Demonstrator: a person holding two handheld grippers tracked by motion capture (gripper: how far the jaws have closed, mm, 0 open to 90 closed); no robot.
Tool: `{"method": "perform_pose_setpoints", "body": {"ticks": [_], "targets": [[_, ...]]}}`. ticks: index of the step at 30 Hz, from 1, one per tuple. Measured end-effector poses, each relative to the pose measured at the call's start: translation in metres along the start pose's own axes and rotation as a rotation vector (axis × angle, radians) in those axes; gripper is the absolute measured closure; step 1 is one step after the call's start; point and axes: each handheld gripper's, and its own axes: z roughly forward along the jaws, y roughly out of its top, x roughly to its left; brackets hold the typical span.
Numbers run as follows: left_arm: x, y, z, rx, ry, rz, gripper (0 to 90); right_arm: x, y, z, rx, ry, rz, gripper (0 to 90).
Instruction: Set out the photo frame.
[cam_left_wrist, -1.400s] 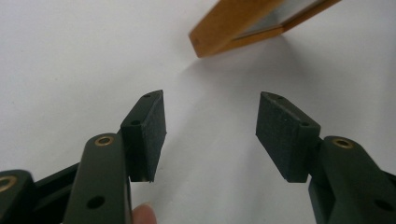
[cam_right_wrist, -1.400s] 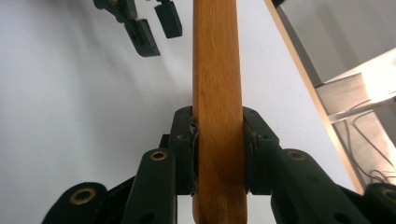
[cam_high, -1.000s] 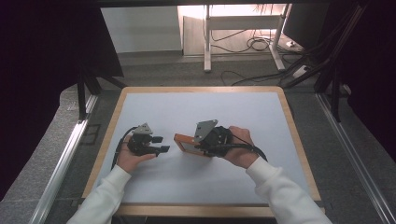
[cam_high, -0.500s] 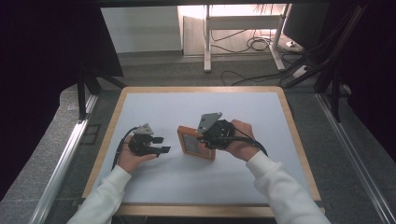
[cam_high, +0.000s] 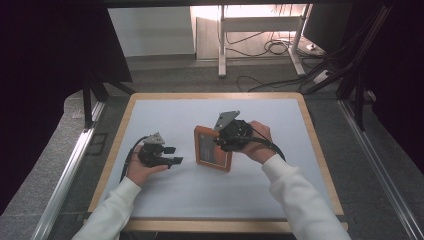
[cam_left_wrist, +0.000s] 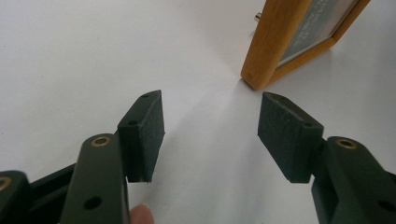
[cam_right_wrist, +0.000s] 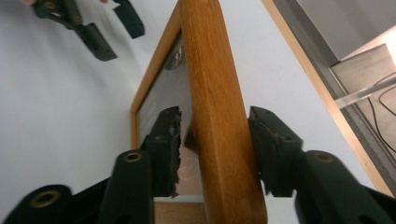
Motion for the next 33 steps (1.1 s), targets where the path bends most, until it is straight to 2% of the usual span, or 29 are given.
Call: {"method": "perform_pose_setpoints", "body": {"ticks": [7, 14, 25, 29, 33], "targets": [[0.0, 0.0, 0.0, 0.003, 0.0, -0.001, 40.4, -0.012, -0.004, 0.009, 0.003, -0.001, 0.055, 49.5], [0.0, -0.001, 0.002, 0.004, 0.0, -0.001, 40.4, -0.016, -0.006, 0.011, -0.002, -0.023, 0.071, 42.4], [0.0, -0.001, 0.002, 0.007, -0.001, 0.002, 40.0, -0.033, -0.012, 0.02, 0.008, -0.021, 0.133, 40.5], [0.0, -0.001, 0.002, 0.008, -0.001, 0.003, 39.9, -0.034, -0.012, 0.022, 0.01, -0.018, 0.136, 39.6], [0.0, -0.001, 0.002, 0.003, 0.0, 0.003, 39.9, -0.034, -0.012, 0.019, -0.006, -0.039, 0.143, 35.6]]}}
